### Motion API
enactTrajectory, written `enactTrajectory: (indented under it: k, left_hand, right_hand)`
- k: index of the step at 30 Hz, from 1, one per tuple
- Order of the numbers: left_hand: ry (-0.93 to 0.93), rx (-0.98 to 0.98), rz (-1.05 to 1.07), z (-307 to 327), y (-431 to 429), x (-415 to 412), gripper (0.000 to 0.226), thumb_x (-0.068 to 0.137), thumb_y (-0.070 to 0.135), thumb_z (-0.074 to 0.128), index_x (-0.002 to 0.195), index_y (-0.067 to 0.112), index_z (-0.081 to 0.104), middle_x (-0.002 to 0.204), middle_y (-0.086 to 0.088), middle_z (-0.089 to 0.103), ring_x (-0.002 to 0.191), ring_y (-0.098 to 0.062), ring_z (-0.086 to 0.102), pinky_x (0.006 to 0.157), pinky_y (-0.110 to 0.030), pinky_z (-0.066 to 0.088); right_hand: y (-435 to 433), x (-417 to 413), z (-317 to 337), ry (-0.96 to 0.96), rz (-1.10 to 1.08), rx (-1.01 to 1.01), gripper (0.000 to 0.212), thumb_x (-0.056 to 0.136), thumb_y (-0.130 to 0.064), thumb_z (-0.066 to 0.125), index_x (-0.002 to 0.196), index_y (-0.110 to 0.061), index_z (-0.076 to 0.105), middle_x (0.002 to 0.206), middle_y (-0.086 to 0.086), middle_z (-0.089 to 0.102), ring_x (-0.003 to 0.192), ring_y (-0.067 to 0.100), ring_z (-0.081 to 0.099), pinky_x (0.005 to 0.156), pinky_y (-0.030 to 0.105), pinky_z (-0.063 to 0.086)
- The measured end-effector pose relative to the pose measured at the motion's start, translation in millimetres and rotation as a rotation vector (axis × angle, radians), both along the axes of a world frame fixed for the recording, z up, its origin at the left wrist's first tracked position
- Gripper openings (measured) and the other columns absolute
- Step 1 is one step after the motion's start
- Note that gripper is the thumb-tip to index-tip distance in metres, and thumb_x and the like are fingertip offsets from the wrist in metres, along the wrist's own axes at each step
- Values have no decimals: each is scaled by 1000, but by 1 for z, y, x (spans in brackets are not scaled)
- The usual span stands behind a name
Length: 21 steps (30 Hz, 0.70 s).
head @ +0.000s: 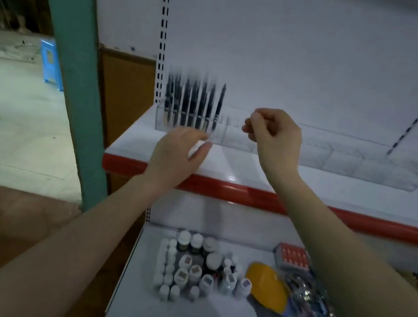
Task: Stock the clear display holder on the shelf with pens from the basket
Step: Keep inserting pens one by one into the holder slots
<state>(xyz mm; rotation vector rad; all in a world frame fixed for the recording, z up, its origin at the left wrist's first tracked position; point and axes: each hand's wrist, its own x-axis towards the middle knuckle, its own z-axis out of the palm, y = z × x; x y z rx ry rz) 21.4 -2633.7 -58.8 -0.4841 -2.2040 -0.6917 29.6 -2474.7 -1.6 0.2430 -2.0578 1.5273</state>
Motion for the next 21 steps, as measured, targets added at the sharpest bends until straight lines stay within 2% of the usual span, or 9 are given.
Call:
enactTrajectory:
  k: [3,5,7,10,13,15,17,19,21]
  left_hand:
    - [251,71,-114,-22,5,33,20,89,12,55,87,-4,66,83,-17,68,81,-16,55,76,-17,38]
    - [214,130,-208,-59,16,61,17,87,6,55,82,-5,65,76,-15,66,75,-14,52,71,-14,37]
    - [-17,152,-287,-120,29,86,22,87,12,52,80,-4,66,74,-13,66,72,-13,52,67,-14,38]
    - [-489,105,-314,-229,44,115,32,87,26,48,80,1,67,75,-11,67,70,-14,55,62,-31,44]
    - [-869,-62,-337,-324,50,136,22,90,19,55,97,3,68,93,-13,67,85,-23,62,76,-37,49]
    - [-1029,-198,-335,-373,52,147,24,93,20,53,111,8,63,105,-10,63,95,-24,60,83,-36,47]
    - [-1153,-320,-345,-418,59,152,29,95,24,49,119,10,57,112,-8,58,99,-22,57,84,-32,46]
    - [-1252,-390,-357,-454,68,150,34,95,24,49,125,8,50,121,-9,54,106,-22,54,87,-32,45]
    - [-1312,-487,-352,-487,78,146,43,94,27,51,131,7,42,129,-10,48,111,-23,52,91,-35,46]
  right_hand:
    - [9,50,-36,35,68,-96,11,92,-6,54,85,-14,59,73,1,65,71,14,67,70,27,56]
    - [19,77,-78,-1,97,-113,11,92,-4,55,86,-12,59,72,1,64,67,8,66,68,23,55]
    - [31,96,-138,-136,98,-94,14,92,-6,54,84,-16,58,72,-1,64,68,9,66,68,24,56]
    - [52,116,-244,-437,37,-12,20,92,-8,55,77,-20,58,70,1,65,68,18,65,64,30,56]
    - [78,133,-349,-763,-38,48,18,92,-7,54,75,-9,60,68,7,64,65,17,64,65,36,54]
    - [93,148,-410,-952,-72,125,18,92,-11,55,75,-10,61,68,7,66,72,29,67,73,44,55]
    - [105,164,-466,-1114,-92,199,22,92,-14,55,72,-11,61,72,15,68,75,37,67,74,51,55]
    - [111,175,-506,-1248,-96,246,25,94,-14,52,76,-1,62,77,21,66,77,40,65,75,51,54]
    - [116,183,-534,-1335,-82,311,24,96,-13,49,88,6,63,83,19,65,80,37,64,78,49,54]
